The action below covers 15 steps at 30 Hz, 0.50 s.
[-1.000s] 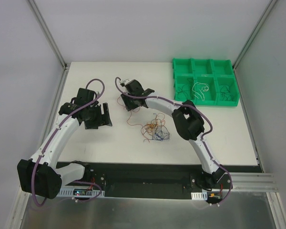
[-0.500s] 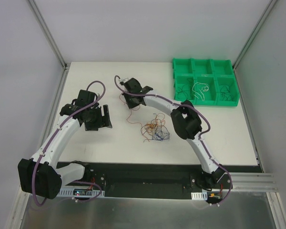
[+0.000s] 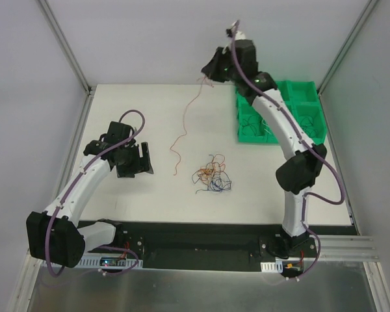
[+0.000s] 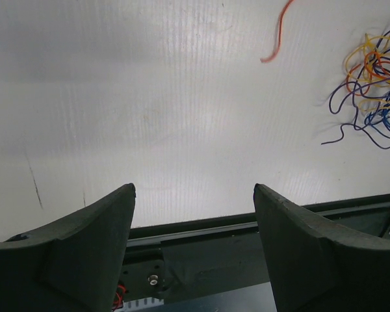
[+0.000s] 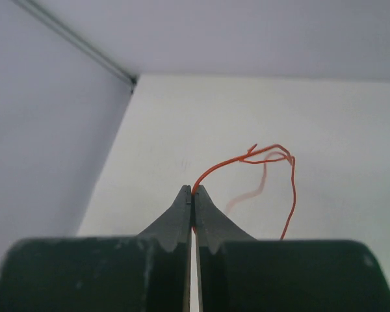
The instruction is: Untangle the cables
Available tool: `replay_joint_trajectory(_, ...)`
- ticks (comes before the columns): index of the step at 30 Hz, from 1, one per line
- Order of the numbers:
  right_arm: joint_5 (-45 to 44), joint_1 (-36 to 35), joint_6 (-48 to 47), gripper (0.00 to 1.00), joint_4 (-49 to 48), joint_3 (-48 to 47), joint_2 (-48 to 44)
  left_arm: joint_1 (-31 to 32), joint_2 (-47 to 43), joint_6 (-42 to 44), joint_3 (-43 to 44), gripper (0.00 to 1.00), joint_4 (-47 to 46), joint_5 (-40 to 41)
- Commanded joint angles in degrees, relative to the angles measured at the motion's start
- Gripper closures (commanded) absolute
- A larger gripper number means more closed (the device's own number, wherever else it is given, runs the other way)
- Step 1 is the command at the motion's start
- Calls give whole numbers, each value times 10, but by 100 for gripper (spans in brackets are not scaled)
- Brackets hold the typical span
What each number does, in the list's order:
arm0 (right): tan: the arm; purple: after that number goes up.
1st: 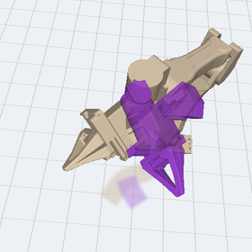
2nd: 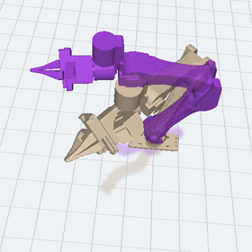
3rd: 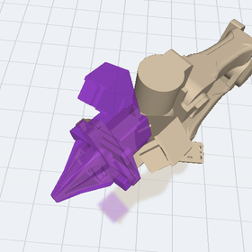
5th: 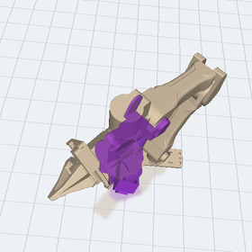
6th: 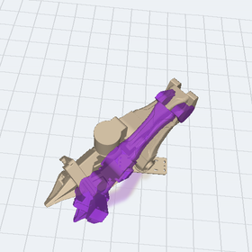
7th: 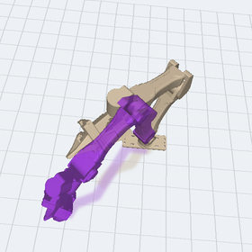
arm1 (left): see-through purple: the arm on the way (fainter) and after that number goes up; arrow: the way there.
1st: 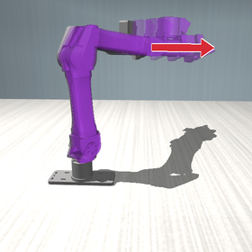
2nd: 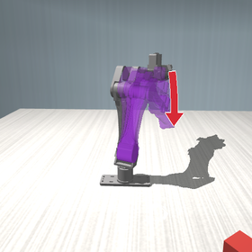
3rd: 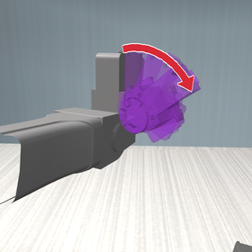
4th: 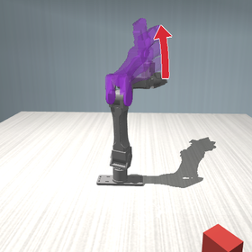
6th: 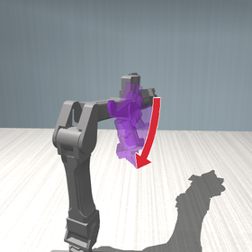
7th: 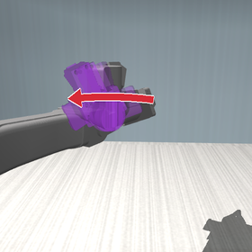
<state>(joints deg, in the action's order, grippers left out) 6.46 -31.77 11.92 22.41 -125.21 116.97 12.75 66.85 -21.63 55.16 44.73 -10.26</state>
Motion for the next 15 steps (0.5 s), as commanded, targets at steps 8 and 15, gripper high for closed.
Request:
replay_joint_trajectory(8,-55,89,-56,100,-60,-130,-40,-1,-24,-31,-2,27,-23,-11)
replay_joint_trajectory(15,-121,123,-141,100,-124,-239,2,-1,-11,-39,4,28,-31,-14)
